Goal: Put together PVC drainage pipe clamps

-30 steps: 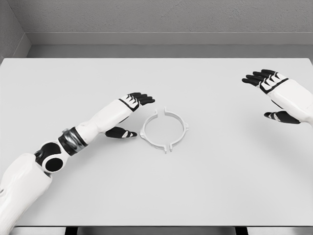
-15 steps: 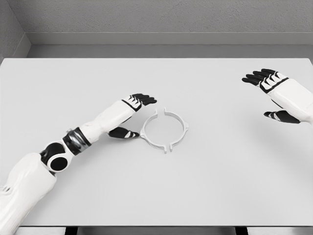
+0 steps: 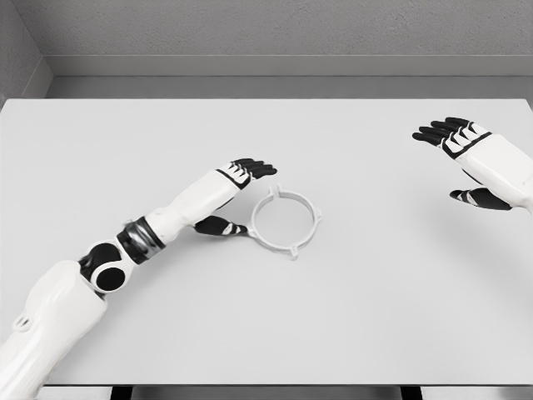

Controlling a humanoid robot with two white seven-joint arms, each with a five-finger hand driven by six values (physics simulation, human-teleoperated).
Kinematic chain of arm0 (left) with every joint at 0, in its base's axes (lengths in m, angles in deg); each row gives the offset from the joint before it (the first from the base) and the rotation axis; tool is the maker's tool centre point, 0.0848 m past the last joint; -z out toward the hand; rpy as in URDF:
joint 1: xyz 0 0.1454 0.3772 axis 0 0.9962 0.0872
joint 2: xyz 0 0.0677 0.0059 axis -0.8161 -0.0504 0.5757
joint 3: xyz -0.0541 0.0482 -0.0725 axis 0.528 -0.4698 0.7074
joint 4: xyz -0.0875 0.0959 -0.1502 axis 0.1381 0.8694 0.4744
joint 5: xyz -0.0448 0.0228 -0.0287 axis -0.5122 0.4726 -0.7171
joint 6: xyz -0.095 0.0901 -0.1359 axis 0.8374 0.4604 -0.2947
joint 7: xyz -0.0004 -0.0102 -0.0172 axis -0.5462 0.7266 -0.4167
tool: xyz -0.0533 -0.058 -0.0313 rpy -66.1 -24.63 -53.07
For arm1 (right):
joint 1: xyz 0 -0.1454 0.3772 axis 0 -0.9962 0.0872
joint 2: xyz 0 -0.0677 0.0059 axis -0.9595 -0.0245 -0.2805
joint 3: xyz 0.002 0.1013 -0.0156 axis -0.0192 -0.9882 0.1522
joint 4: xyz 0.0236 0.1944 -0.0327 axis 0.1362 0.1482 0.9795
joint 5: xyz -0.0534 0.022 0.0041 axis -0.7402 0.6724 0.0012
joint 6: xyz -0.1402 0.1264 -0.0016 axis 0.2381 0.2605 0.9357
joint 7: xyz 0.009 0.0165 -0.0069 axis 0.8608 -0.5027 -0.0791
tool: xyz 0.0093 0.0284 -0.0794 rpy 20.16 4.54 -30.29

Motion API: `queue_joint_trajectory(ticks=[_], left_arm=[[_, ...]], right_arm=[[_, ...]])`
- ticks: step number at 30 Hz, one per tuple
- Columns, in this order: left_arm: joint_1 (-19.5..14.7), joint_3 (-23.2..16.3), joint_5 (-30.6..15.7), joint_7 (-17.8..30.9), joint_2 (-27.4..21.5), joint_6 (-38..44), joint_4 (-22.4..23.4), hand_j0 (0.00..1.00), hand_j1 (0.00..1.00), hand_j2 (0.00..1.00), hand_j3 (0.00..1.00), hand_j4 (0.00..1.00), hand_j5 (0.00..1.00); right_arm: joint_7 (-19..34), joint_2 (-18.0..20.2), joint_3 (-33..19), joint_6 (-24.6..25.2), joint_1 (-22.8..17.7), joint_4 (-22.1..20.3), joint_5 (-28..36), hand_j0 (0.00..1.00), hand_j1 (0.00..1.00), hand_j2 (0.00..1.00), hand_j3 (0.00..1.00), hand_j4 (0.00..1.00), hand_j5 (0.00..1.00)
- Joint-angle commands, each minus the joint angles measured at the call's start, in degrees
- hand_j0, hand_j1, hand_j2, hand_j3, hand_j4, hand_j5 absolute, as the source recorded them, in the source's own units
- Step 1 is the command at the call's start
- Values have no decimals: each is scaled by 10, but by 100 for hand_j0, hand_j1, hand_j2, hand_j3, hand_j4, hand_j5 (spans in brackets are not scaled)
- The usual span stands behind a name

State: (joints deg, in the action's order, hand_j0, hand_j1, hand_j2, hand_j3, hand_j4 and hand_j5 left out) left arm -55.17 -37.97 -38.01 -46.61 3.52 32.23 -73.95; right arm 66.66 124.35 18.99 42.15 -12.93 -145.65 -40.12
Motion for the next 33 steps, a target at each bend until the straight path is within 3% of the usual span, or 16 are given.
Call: queue_joint_trajectory(ticks=[1,20,22,26,33], left_arm=[[0,1,-4,0,2,0,0,100,100,100,100,100,100],[-1,16,3,0,6,0,1,100,100,100,100,100,100],[-1,39,-4,0,-14,0,-1,100,100,100,100,100,100],[0,125,-8,0,-126,0,-4,100,100,100,100,100,100],[2,129,-8,-5,-151,0,2,100,100,100,100,100,100]], right_arm=[[0,1,0,1,1,0,4,100,100,100,100,100,100],[0,1,1,1,1,0,4,100,100,100,100,100,100],[0,1,1,1,1,0,4,100,100,100,100,100,100],[0,1,1,1,1,0,5,100,100,100,100,100,100],[0,1,5,1,1,0,5,100,100,100,100,100,100]])
